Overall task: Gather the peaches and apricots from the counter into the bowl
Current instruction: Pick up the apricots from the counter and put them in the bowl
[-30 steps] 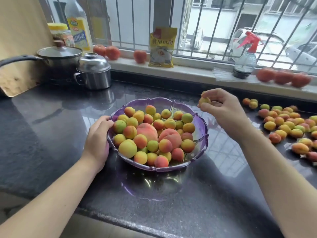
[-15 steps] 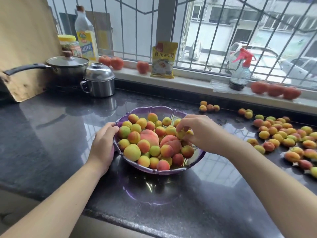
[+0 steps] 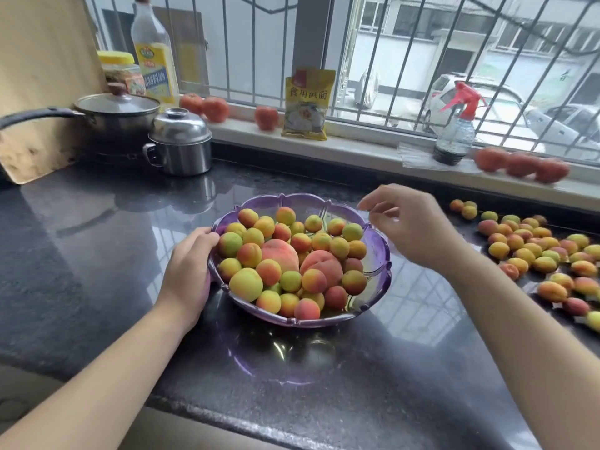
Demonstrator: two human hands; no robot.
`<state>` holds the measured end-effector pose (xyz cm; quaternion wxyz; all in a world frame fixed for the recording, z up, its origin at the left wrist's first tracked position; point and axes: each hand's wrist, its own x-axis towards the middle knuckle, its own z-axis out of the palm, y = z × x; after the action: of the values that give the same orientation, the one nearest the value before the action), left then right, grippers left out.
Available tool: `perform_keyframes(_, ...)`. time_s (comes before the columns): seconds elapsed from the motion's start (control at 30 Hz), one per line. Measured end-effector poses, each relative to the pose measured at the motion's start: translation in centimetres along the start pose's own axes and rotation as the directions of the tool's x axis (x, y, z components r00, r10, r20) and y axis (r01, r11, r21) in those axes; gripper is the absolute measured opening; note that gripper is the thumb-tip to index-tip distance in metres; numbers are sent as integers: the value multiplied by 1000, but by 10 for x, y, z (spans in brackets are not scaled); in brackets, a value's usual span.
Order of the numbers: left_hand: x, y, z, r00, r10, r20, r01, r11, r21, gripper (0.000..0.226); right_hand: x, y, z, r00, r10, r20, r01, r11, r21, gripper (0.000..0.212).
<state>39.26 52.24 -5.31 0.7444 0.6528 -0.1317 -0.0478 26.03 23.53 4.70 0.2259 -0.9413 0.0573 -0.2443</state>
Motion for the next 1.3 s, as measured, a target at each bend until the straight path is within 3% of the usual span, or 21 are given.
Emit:
perform_keyframes(0.1,2,-2,-1,1000,2,-5,-2,1000,13,25,12,48,7,949,245,-197,-239,969,56,23)
perform_keyframes(0.27,4,-2,1,1000,15,-4,-15,999,-29,24,23,124,47,890,426,-163,-452,871,-195,34)
perform_keyframes(0.37,4,0,3,1000,-4,4,4,997,-71,26,42,137,62,874,461,-151,-485,825,-288,41)
perform_keyframes(0.53,0,5,5,1000,-1,25,3,997,-76,31,80,149,72,891,430,-144,-454,849,-271,41)
perform_keyframes(0.73,-1,6,7,1000,11,25,-9,997,-71,31,96,155,79,872,454,-181,-489,792,-366,35)
perform_keyframes(0.97,0,5,5,1000,12,22,-10,996,-84,25,91,157,78,909,353,-221,-406,870,-280,24)
perform_keyframes(1.13,-1,6,5,1000,4,23,-2,998,-61,23,82,146,74,910,340,-236,-366,928,-72,32)
perform_keyframes(1.3,0,6,3,1000,-23,14,24,998,-64,24,50,105,53,890,369,-267,-291,912,288,23)
